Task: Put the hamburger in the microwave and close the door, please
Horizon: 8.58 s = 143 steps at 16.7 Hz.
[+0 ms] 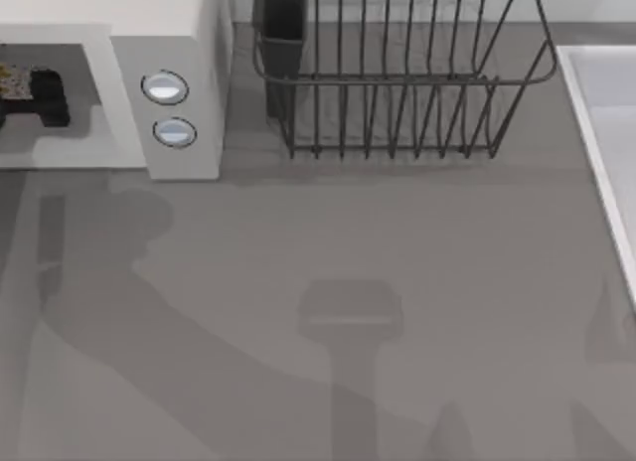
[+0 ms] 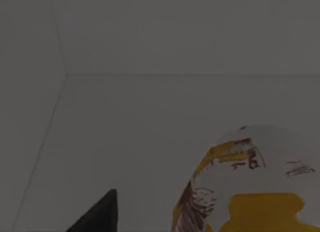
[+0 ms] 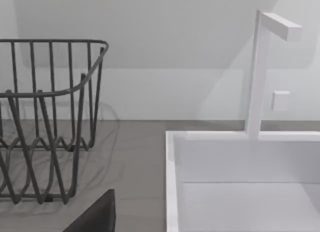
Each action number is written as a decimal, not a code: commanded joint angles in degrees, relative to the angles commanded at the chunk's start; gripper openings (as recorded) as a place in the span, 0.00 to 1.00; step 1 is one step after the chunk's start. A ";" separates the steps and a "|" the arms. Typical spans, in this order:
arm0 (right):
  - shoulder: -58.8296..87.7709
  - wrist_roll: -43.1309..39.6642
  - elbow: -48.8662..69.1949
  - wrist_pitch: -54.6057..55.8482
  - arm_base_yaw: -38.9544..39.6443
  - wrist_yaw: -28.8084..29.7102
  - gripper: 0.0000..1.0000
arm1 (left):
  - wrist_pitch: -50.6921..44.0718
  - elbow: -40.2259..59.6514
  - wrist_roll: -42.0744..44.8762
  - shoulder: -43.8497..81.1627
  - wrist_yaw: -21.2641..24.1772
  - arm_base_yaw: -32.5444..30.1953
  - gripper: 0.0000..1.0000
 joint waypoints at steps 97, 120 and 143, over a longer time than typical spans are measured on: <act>0.00 0.00 0.00 0.00 0.00 0.00 1.00 | -60.06 -59.27 -4.21 -135.98 -10.38 -9.21 0.00; 0.00 0.00 0.00 0.00 0.00 0.00 1.00 | -47.93 -53.73 -3.96 -117.65 -22.11 -20.28 0.00; 0.00 0.00 0.00 0.00 0.00 0.00 1.00 | -68.99 -17.01 29.79 -67.56 0.49 19.45 0.00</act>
